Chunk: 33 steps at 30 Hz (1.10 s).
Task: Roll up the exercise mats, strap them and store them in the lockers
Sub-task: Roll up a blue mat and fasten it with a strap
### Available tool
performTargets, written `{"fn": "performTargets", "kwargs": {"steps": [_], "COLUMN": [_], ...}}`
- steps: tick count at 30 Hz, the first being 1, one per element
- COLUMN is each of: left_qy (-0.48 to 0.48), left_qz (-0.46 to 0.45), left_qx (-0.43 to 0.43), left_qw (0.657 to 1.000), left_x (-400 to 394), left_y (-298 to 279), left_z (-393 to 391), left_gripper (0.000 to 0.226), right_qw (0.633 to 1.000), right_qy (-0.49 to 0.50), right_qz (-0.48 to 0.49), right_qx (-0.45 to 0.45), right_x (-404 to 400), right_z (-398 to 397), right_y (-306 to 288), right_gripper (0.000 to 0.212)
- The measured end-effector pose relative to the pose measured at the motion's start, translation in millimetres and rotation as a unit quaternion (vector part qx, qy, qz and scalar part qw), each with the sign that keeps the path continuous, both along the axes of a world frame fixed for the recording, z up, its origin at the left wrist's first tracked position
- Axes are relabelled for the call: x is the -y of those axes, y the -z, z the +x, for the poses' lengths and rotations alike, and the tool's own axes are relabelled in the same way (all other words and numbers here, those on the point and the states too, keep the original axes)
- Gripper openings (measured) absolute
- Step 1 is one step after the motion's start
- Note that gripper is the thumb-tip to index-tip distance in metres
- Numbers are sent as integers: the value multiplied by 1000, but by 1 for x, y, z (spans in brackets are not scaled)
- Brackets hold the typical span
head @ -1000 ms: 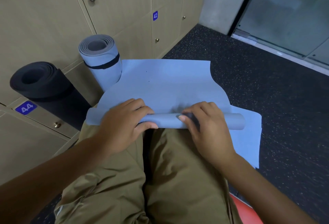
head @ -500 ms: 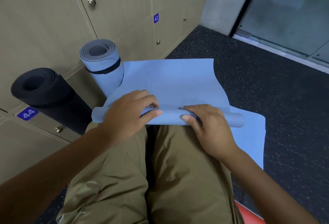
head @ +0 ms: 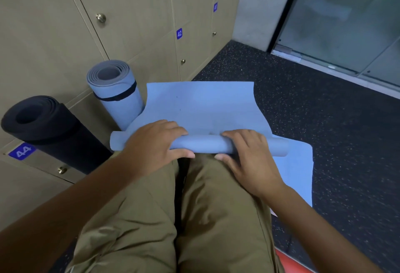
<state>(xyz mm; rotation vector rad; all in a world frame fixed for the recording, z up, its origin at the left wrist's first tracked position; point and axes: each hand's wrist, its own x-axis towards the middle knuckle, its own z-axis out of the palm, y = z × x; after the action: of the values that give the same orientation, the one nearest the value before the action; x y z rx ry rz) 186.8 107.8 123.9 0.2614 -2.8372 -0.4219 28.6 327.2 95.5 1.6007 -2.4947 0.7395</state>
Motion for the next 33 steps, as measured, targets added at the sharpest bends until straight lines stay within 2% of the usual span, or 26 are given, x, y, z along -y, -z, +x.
{"fn": "performTargets", "kwargs": {"steps": [6,8,10,11,13,16,19,24,27,30,33], "left_qy": [31,40,34,23,3,-8,1,20,52,69,79], "left_qz": [104,134,149,131,28,-104,-119,-117,-60,87,154], "left_qx": [85,93,93,93,59,-10,-27,43,83,210,255], "left_qw": [991,986,984,987,998,994,993,992,993,971,951], "left_x": [-12,-18,-26,-32,-43,-52,-46,-25,-6,10,10], "left_y": [-8,-12,-18,-19,-18,-7,11,22,25,15,10], "left_z": [-16,-18,-17,-16,-17,-25,-32,-52,-66,-88,-111], "left_gripper": [67,76,70,63,54,47,59,60,53,53,61], "right_qw": [1000,1000,1000,1000,999,997,994,994,993,984,979], "right_qy": [15,7,-4,-9,-14,-16,-37,-56,-76,-118,-105], "right_qz": [14,17,22,25,28,43,68,69,92,136,172], "right_qx": [-23,-24,-12,-6,10,65,80,69,22,-12,38], "right_x": [-31,-39,-45,-48,-50,-43,-29,-8,-6,-11,-9], "right_z": [-9,-12,-15,-17,-24,-40,-58,-81,-84,-95,-113], "right_y": [-12,-16,-20,-22,-28,-34,-28,-5,-1,4,-7], "right_gripper": [48,46,43,43,41,37,38,46,50,56,47]}}
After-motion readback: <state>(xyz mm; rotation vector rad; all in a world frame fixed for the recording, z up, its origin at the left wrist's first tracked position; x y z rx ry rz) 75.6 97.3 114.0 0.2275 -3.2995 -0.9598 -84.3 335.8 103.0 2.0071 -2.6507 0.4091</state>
